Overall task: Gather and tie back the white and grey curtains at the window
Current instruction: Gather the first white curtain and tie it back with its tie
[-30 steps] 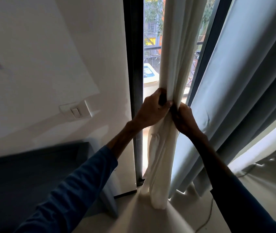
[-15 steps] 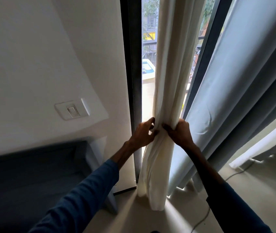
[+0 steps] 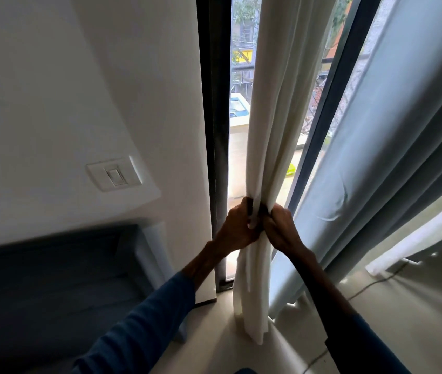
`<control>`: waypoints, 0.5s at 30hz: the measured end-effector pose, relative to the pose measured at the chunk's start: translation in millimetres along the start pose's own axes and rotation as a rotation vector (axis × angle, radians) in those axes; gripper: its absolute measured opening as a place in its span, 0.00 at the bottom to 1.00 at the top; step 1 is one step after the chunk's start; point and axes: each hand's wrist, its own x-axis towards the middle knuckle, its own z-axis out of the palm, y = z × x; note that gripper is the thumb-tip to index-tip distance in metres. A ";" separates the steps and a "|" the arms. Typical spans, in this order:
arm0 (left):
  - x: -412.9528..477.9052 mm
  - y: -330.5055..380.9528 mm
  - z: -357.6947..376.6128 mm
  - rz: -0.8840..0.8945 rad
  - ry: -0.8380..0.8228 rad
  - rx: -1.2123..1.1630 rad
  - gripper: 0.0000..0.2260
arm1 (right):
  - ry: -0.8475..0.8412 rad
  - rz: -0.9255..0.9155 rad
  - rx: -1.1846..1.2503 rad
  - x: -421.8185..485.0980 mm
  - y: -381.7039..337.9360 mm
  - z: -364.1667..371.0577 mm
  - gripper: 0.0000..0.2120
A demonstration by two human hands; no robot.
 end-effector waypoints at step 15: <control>-9.9 26.2 11.7 -0.115 -0.051 0.330 0.24 | 0.164 0.174 0.101 11.6 13.0 0.6 0.20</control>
